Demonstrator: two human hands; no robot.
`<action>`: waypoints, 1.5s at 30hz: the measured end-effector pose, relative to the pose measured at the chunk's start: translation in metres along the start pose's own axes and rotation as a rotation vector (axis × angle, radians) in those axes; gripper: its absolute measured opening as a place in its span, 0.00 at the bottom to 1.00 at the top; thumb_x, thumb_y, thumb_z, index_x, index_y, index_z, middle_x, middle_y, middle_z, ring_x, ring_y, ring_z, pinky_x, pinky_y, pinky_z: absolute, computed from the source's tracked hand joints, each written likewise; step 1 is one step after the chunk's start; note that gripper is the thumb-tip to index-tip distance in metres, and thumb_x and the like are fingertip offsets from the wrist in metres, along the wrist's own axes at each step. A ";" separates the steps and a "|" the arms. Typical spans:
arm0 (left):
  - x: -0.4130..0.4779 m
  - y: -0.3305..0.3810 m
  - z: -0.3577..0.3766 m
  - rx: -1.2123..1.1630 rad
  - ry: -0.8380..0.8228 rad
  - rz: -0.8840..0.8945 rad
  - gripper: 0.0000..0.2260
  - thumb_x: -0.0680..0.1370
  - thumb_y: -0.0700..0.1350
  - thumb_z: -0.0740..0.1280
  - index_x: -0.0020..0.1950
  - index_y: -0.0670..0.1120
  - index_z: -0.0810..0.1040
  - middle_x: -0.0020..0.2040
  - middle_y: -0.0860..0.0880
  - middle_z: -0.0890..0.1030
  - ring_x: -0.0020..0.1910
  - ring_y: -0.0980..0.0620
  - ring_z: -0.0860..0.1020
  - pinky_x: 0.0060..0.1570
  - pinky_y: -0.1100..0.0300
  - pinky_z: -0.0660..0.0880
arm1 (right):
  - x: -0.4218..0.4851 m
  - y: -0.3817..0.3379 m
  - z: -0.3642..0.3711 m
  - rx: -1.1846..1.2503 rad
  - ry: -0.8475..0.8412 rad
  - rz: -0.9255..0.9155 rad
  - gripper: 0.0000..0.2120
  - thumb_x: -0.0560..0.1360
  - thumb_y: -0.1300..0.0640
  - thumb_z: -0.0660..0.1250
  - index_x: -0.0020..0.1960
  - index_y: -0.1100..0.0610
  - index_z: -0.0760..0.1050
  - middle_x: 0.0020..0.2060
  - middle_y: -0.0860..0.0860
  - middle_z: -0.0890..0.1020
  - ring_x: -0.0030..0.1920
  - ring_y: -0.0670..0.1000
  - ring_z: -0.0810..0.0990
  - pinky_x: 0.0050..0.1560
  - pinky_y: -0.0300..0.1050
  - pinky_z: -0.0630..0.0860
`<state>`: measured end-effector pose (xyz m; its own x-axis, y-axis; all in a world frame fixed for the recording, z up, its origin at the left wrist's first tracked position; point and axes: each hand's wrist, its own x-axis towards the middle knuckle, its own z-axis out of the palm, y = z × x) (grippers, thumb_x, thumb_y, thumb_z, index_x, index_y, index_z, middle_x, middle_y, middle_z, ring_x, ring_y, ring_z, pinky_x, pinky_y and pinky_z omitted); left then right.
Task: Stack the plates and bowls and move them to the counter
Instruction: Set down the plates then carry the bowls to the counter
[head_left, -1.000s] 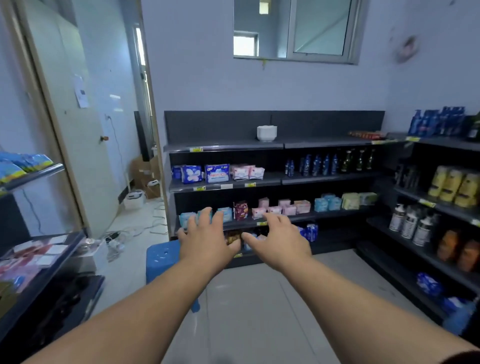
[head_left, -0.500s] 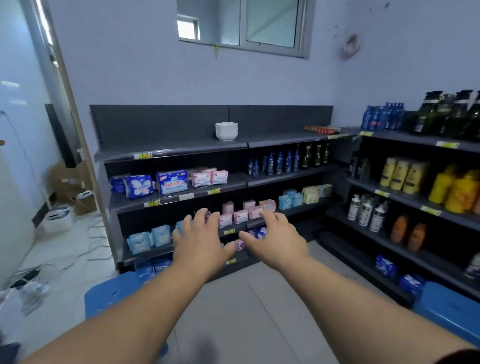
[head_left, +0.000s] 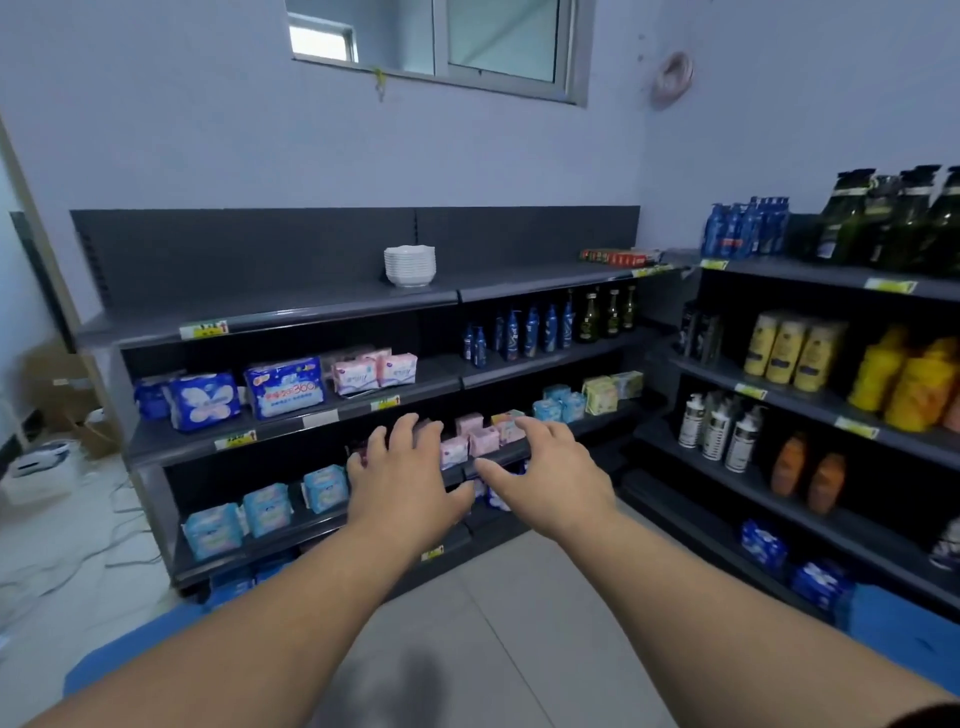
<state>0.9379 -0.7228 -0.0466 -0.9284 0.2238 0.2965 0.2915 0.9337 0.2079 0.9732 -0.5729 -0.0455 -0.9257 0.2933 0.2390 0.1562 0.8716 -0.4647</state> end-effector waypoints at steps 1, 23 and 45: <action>0.013 0.011 0.006 0.000 -0.002 0.005 0.35 0.72 0.64 0.62 0.75 0.54 0.56 0.77 0.51 0.54 0.76 0.44 0.53 0.71 0.43 0.57 | 0.012 0.009 -0.002 -0.002 -0.004 0.004 0.34 0.72 0.32 0.60 0.74 0.44 0.60 0.71 0.47 0.66 0.68 0.53 0.68 0.58 0.53 0.73; 0.187 0.120 0.120 -0.044 -0.108 0.258 0.35 0.72 0.65 0.62 0.75 0.53 0.55 0.77 0.49 0.54 0.75 0.44 0.53 0.68 0.42 0.58 | 0.143 0.142 0.005 -0.060 0.072 0.306 0.38 0.72 0.31 0.60 0.77 0.46 0.57 0.74 0.46 0.62 0.71 0.52 0.65 0.62 0.52 0.72; 0.336 -0.052 0.065 0.013 -0.045 0.203 0.27 0.77 0.58 0.60 0.73 0.51 0.62 0.73 0.50 0.63 0.70 0.47 0.65 0.66 0.48 0.65 | 0.294 -0.012 0.058 -0.208 -0.037 0.232 0.27 0.76 0.39 0.60 0.73 0.46 0.64 0.66 0.49 0.74 0.63 0.53 0.75 0.54 0.49 0.72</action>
<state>0.5960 -0.6781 -0.0185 -0.8602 0.4203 0.2888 0.4713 0.8715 0.1355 0.6797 -0.5196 -0.0193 -0.8685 0.4824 0.1143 0.4280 0.8459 -0.3182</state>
